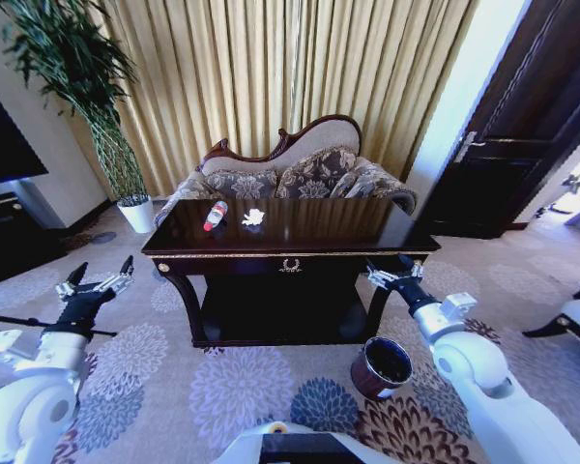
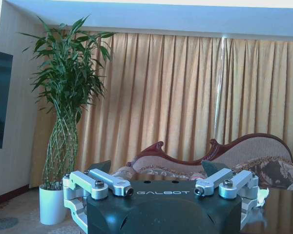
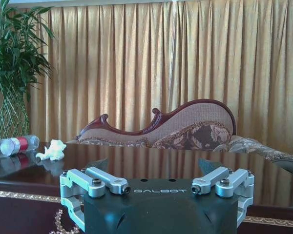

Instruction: Move to the front of the table and place the trash on the table into the trash bin.

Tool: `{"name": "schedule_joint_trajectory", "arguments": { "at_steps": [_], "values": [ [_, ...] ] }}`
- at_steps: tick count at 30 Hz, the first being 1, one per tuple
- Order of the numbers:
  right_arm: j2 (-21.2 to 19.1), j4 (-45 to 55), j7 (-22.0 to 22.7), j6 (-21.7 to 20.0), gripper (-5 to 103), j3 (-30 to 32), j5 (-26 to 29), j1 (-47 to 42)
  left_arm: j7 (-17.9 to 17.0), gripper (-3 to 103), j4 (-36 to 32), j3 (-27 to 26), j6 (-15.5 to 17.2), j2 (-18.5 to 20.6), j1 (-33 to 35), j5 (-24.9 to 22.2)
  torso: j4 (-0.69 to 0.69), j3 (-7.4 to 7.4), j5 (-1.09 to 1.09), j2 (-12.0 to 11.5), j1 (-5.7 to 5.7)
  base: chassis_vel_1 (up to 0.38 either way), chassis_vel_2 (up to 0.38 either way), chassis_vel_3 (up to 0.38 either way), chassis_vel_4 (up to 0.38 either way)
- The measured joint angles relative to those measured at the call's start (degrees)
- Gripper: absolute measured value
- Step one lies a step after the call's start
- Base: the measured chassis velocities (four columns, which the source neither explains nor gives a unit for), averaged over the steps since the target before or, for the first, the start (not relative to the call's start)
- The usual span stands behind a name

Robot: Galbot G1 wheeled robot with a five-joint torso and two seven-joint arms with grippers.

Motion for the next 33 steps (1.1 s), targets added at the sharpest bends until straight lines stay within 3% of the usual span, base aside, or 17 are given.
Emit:
{"name": "schedule_joint_trajectory", "arguments": {
  "at_steps": [9,33],
  "values": [
    [1.6,-0.3,2.6,-1.0,100,-0.5,-0.1,0.9,0.1,100,0.2,-0.2,0.2,0.3,0.6,0.1,0.00,0.00,0.00,0.0,-0.01,0.000,0.000,0.000,0.000],
    [2.2,-0.5,2.6,-0.7,100,-1.6,-0.7,1.1,0.4,100,0.0,-0.2,0.0,0.1,1.2,0.3,0.00,0.00,0.00,0.0,0.00,-0.079,0.082,0.083,-0.077]
  ]
}}
